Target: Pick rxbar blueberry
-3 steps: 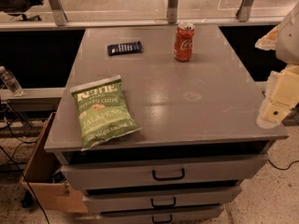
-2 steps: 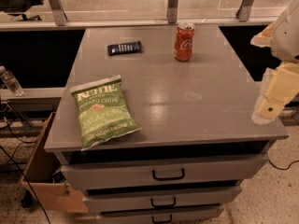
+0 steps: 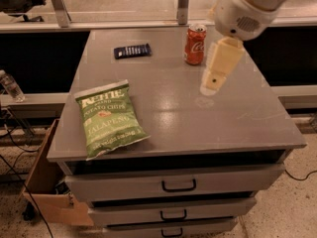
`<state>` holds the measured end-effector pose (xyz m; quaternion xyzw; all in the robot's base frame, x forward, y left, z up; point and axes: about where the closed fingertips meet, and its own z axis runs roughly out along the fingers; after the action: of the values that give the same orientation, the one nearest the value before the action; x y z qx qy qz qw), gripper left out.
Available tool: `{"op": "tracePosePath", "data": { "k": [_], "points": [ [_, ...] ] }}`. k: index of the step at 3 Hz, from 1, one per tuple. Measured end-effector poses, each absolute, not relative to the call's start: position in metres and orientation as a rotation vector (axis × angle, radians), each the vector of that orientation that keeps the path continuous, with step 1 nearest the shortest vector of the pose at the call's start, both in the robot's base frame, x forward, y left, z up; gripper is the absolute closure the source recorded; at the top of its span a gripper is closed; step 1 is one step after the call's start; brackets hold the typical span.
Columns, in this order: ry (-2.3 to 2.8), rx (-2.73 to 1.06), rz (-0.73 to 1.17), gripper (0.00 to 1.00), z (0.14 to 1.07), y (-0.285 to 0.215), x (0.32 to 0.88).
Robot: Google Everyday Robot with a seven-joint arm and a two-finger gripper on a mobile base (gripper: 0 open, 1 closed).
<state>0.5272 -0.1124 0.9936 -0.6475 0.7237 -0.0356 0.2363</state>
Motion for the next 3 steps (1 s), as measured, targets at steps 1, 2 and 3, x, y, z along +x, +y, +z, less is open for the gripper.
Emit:
{"op": "tracePosePath", "data": {
  "k": [1, 2, 3],
  "points": [
    [1.897, -1.805, -0.062, 0.00, 1.003, -0.038, 0.557],
    [1.896, -1.805, -0.062, 0.00, 1.003, -0.037, 0.557],
    [1.876, -1.796, -0.041, 0.00, 0.994, -0.010, 0.579]
  ]
}}
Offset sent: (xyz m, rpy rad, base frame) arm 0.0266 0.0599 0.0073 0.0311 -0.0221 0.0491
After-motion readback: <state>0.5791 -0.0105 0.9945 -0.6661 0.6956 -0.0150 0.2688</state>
